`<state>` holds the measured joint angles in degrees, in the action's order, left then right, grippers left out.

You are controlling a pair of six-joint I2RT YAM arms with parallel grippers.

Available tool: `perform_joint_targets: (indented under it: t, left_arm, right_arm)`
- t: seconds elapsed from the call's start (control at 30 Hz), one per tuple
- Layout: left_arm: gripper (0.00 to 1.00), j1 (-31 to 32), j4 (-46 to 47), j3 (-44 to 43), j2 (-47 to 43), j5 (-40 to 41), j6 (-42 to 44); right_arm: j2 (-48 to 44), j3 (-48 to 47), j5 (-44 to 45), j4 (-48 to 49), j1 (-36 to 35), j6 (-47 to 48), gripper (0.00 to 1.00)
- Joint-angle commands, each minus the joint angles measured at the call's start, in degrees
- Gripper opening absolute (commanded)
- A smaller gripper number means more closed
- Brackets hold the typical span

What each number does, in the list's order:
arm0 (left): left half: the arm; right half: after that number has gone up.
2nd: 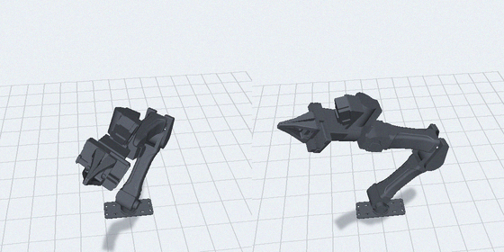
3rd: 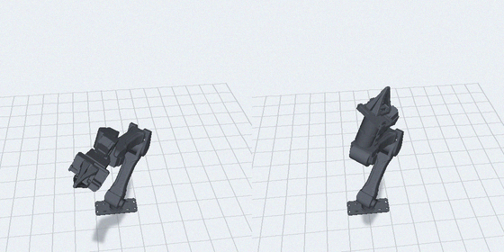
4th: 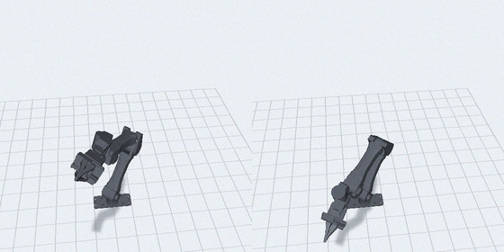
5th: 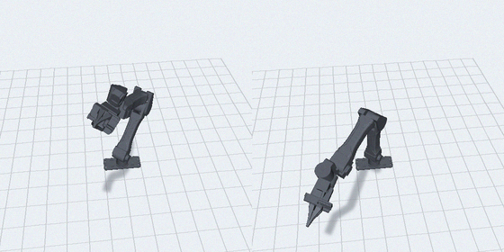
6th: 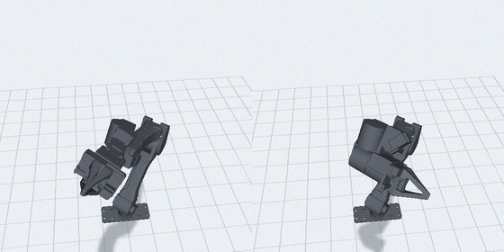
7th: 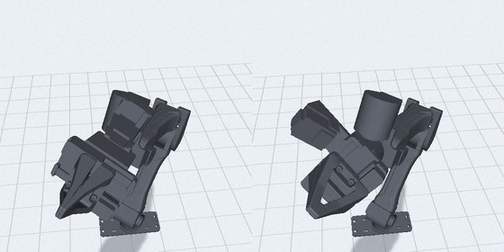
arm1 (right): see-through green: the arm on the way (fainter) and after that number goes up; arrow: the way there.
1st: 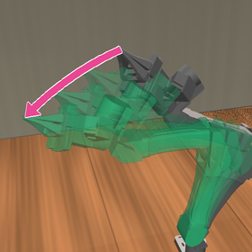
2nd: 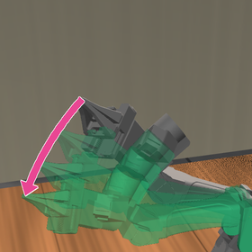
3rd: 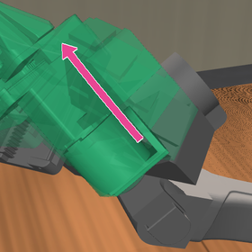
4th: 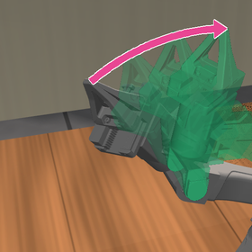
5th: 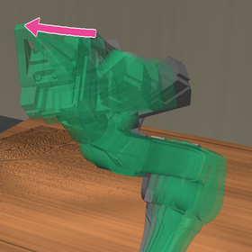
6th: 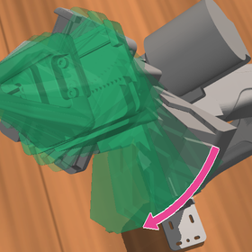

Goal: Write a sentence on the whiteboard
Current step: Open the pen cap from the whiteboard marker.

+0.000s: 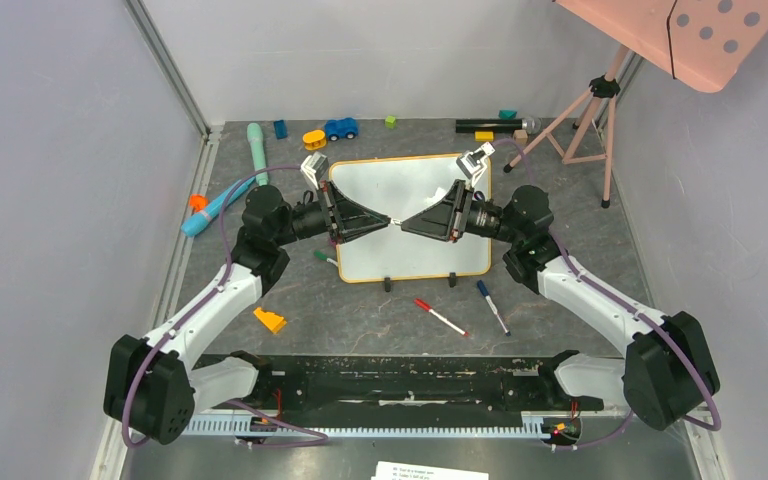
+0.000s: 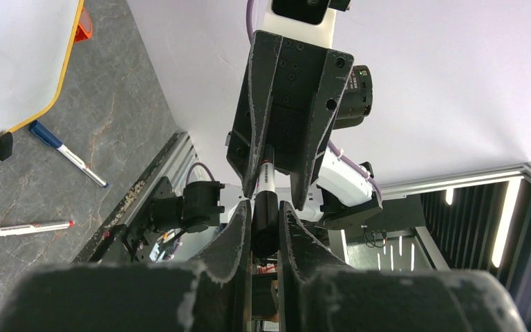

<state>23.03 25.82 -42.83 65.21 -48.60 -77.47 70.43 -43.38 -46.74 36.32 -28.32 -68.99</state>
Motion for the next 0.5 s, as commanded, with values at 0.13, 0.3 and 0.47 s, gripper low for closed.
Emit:
perform_joint_targets:
  t: [0.13, 0.3, 0.47]
  left_arm:
    - [0.02, 0.6, 1.0, -2.4, -0.4, -2.1, 1.2]
    - [0.02, 0.5, -1.5, -2.5, -1.0, -1.0, 2.4]
    - [0.02, -2.2, -3.7, -1.6, -1.6, 0.4, 3.1]
  right_arm:
    - [-1.4, -0.9, -0.1, 1.8, 0.1, 0.7, 0.15]
    - [-2.1, -1.6, 0.0, -1.3, 0.2, 4.0, 0.00]
    - [-4.8, 0.8, -3.1, -4.6, 2.8, 5.4, 0.00]
